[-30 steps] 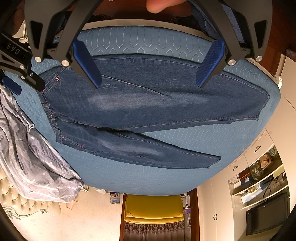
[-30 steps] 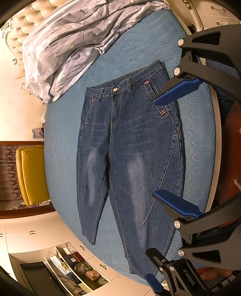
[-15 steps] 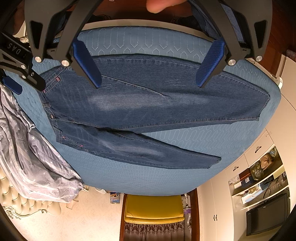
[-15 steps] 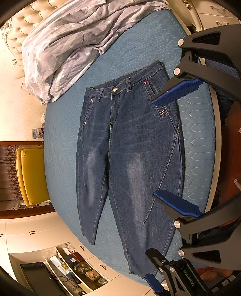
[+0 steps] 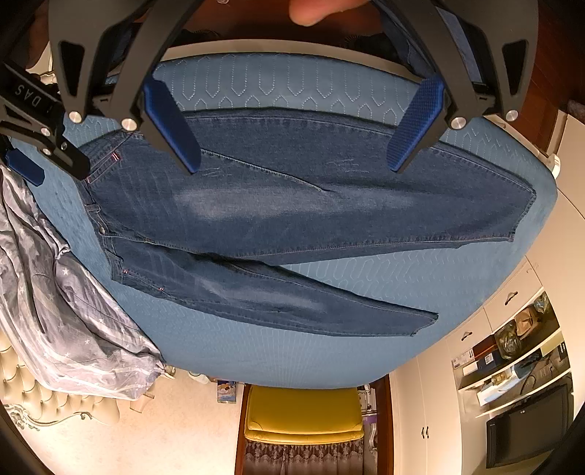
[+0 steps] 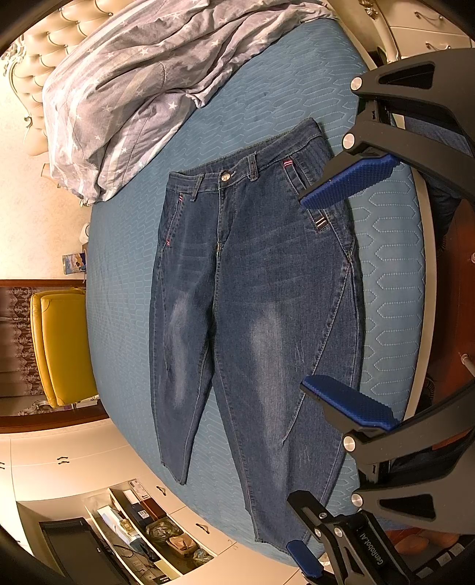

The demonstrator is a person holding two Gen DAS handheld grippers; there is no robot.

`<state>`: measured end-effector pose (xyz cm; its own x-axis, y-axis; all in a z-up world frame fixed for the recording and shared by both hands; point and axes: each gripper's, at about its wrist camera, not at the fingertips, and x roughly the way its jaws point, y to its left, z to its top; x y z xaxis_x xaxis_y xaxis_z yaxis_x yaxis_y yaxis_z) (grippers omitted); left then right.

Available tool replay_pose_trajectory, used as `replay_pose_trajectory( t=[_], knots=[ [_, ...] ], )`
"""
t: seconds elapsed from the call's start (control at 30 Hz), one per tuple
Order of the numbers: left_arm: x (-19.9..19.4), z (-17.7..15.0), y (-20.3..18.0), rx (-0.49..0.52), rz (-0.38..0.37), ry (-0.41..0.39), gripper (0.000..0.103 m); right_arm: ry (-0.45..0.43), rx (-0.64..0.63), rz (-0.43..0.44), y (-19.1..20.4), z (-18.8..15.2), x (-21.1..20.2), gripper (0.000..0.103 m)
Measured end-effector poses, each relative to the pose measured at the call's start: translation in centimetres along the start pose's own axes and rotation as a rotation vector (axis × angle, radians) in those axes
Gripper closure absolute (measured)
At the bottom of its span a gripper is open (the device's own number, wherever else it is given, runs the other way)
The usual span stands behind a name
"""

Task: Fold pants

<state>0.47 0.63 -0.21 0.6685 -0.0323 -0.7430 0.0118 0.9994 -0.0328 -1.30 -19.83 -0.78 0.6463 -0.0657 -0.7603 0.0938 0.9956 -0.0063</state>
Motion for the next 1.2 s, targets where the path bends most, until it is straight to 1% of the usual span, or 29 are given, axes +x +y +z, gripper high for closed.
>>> replay_pose_trajectory(
  t=[0.37, 0.5, 0.57, 0.63, 0.67, 0.73, 0.77, 0.83, 0.97, 1.07, 1.1, 1.17, 1.2],
  knots=[
    [0.0, 0.0, 0.0, 0.0, -0.001, 0.002, 0.001, 0.0, -0.004, -0.004, 0.0, 0.1, 0.1, 0.014],
    [0.2, -0.1, 0.1, -0.003, -0.006, 0.009, 0.001, 0.012, -0.003, -0.011, 0.0, 0.2, 0.5, 0.014],
    [0.7, -0.1, 0.3, -0.016, -0.036, 0.024, 0.001, 0.03, 0.0, -0.002, 0.0, 0.2, 1.0, 0.014],
    [1.3, -0.2, 0.5, -0.048, -0.093, 0.048, 0.001, 0.056, 0.012, 0.011, -0.4, 0.3, 1.8, 0.014],
    [1.6, -0.2, 0.6, -0.055, -0.105, 0.057, 0.001, 0.064, 0.019, 0.02, -0.8, 0.4, 2.2, 0.014],
    [2.2, -0.1, 0.7, -0.055, -0.112, 0.073, 0.001, 0.071, 0.052, 0.053, -2.3, 0.9, 3.2, 0.014],
    [2.4, -0.1, 0.7, -0.059, -0.123, 0.077, 0.001, 0.087, 0.081, 0.07, -3.8, 1.7, 4.3, 0.014],
    [2.9, 0.0, 1.2, -0.081, -0.147, 0.089, 0.001, 0.099, 0.115, 0.071, -6.3, 3.2, 6.5, 0.014],
    [4.8, 0.4, 2.4, -0.119, -0.176, 0.126, 0.002, 0.11, 0.117, 0.002, -12.7, 8.4, 12.6, 0.014],
    [5.8, 0.5, 3.1, -0.128, -0.182, 0.14, 0.002, 0.151, 0.202, -0.044, -20.0, 13.6, 19.5, 0.014],
    [6.3, 0.6, 3.4, -0.135, -0.19, 0.149, 0.002, 0.154, 0.206, -0.059, -21.7, 14.8, 21.3, 0.014],
    [7.3, 0.7, 4.2, -0.146, -0.194, 0.171, 0.007, 0.183, 0.212, -0.095, -24.6, 16.9, 25.0, 0.014],
    [7.8, 0.8, 4.6, -0.151, -0.197, 0.18, 0.013, 0.206, 0.205, -0.107, -25.8, 18.1, 27.4, 0.014]
  ],
)
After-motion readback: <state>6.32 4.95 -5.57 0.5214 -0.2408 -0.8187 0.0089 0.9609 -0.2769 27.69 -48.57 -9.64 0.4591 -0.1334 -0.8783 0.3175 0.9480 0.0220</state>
